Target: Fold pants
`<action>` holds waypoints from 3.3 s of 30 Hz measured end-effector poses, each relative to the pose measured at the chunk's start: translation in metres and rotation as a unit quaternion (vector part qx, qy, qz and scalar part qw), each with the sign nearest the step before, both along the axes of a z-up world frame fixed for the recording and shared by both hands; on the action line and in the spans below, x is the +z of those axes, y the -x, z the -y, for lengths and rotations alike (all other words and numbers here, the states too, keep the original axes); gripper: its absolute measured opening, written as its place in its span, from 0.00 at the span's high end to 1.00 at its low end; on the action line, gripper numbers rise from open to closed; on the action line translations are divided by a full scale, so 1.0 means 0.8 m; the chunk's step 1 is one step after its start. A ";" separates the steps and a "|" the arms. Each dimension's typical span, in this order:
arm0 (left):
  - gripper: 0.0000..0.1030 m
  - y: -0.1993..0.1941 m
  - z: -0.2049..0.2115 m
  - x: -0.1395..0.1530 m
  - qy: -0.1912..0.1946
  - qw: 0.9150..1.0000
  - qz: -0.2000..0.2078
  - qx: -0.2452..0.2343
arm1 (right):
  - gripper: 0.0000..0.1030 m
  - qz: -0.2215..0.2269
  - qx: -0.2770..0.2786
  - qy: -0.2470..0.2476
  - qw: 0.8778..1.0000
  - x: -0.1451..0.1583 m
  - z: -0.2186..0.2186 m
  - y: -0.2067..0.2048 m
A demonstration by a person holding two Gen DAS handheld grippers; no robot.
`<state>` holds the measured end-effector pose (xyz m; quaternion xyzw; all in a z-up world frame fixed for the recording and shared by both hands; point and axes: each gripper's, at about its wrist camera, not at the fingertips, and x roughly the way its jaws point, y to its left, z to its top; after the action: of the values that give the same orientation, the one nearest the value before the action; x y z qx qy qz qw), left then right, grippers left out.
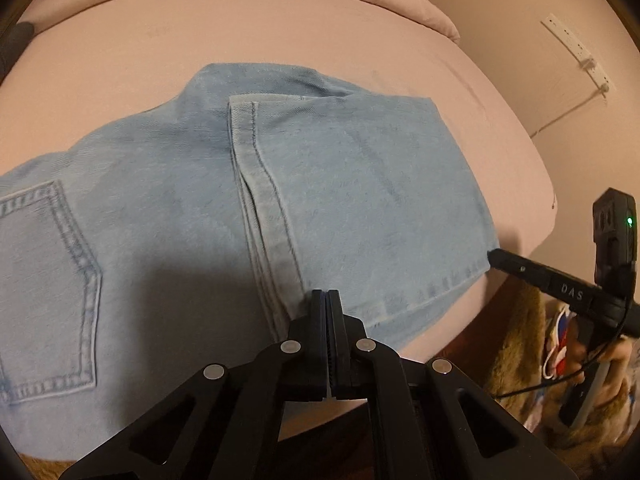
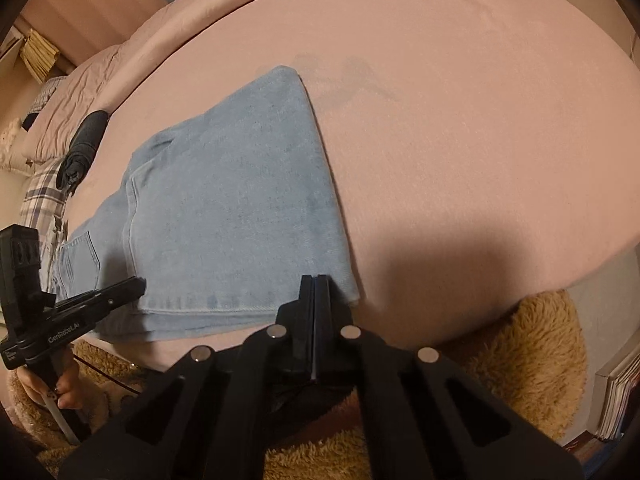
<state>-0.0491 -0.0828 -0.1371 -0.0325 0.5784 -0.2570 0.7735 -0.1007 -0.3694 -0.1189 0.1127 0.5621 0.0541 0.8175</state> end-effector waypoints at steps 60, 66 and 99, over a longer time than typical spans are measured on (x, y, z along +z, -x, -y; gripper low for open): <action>0.05 -0.011 -0.288 -0.008 0.025 0.921 -0.033 0.387 | 0.21 0.025 0.165 0.044 0.985 0.028 -0.211 -0.042; 0.25 -0.014 -0.278 -0.007 0.010 0.928 -0.013 0.373 | 0.21 0.015 0.167 0.034 0.985 0.020 -0.213 -0.040; 0.84 -0.017 -0.231 0.094 0.014 0.952 0.066 0.299 | 0.21 0.055 0.156 -0.012 0.986 0.061 -0.190 -0.040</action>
<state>-0.0354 0.1021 -0.0623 -0.1980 0.4860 -0.0237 0.8509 -0.0691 -0.2175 -0.0700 0.0302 0.5267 0.1938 0.8271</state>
